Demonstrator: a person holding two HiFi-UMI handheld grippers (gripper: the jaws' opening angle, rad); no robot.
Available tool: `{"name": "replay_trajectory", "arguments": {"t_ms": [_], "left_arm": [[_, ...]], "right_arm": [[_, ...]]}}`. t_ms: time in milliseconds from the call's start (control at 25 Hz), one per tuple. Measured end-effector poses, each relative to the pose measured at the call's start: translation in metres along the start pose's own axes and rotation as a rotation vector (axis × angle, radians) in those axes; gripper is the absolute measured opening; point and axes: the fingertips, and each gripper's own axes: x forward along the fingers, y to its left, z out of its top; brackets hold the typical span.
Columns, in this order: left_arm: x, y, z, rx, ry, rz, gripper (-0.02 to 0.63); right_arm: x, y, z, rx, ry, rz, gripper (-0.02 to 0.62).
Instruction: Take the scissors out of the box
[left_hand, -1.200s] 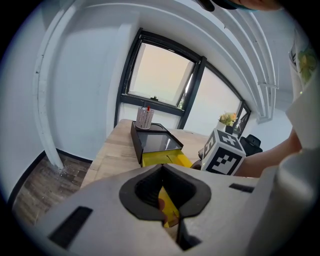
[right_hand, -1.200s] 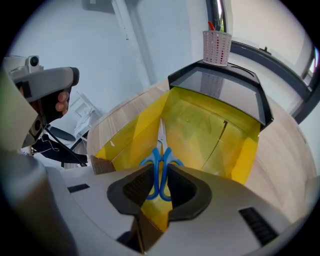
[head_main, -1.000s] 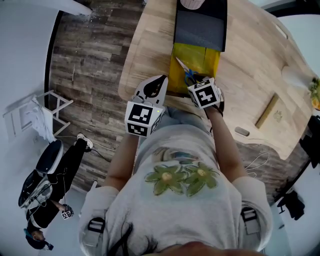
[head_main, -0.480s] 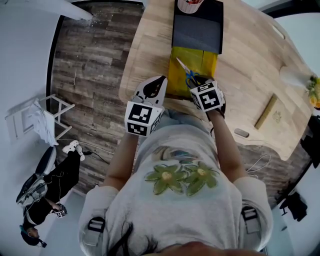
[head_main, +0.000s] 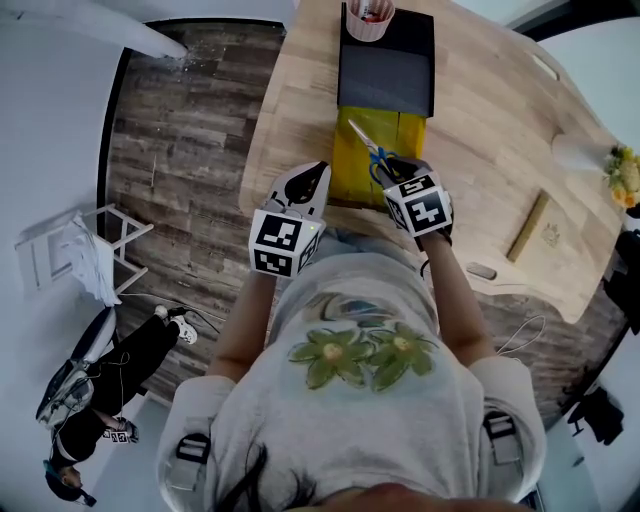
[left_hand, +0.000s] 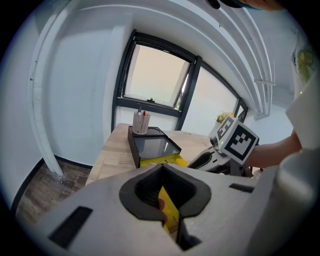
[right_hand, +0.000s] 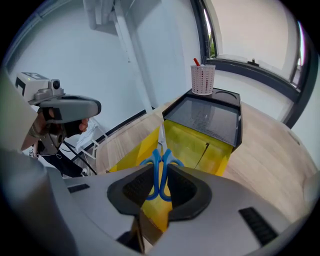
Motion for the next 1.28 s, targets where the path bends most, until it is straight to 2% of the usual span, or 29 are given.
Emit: {"name": "replay_trajectory", "arguments": {"t_ms": [640,1080,1280], "left_arm": [[0.002,-0.010,0.011,0.031,0.001,-0.012,0.006],[0.004,-0.016,0.026,0.068,0.001,-0.021,0.006],[0.002,-0.010,0.032,0.071,-0.006,-0.004,0.006]], "right_arm": [[-0.049,0.001,0.027,-0.028,-0.119,-0.004,0.086],[-0.081,0.010,0.048,-0.083,-0.197,-0.003,0.086],[-0.093,0.013,0.054,-0.100,-0.235,-0.011,0.086]]}}
